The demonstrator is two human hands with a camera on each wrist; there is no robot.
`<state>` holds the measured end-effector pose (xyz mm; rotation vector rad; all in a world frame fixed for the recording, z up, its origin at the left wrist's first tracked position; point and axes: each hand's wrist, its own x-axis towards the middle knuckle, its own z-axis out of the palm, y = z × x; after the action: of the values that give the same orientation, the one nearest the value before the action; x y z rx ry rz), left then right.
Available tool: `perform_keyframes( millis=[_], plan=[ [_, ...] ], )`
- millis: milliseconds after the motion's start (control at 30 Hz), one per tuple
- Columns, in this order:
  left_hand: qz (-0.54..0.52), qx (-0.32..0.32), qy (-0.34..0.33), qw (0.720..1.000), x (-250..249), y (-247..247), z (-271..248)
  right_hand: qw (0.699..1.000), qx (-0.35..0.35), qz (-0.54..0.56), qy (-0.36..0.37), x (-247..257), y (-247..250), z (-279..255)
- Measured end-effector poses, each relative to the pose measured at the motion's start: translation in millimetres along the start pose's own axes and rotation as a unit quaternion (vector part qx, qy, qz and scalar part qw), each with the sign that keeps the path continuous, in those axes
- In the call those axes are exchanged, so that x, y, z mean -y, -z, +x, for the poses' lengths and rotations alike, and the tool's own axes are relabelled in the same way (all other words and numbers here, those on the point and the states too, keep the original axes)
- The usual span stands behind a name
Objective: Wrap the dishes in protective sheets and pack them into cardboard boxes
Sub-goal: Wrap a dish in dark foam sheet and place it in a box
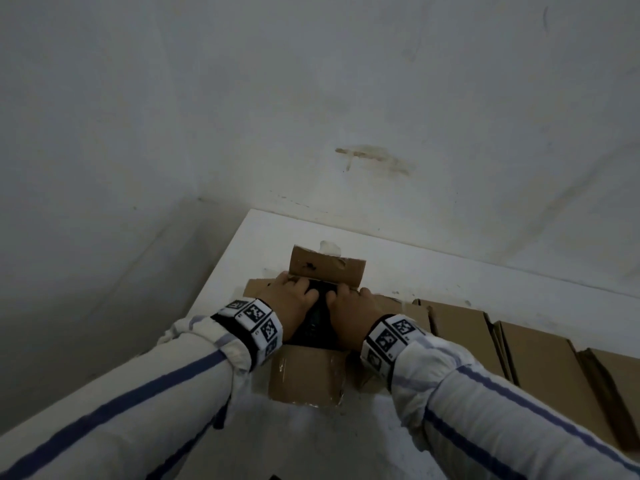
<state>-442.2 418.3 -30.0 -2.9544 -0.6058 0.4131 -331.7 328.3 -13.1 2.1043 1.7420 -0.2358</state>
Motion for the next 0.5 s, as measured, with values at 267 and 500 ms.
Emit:
perform_keyframes(
  millis=[267,500],
  plan=[
    [-0.147,0.022,0.013,0.989,7.7,6.8,1.0,0.99,0.073,0.123,0.013,-7.9,13.9,11.7],
    [-0.065,0.031,0.017,0.997,3.5,2.7,5.0,0.99,0.103,0.099,-0.006,1.1,6.1,30.8]
  ],
)
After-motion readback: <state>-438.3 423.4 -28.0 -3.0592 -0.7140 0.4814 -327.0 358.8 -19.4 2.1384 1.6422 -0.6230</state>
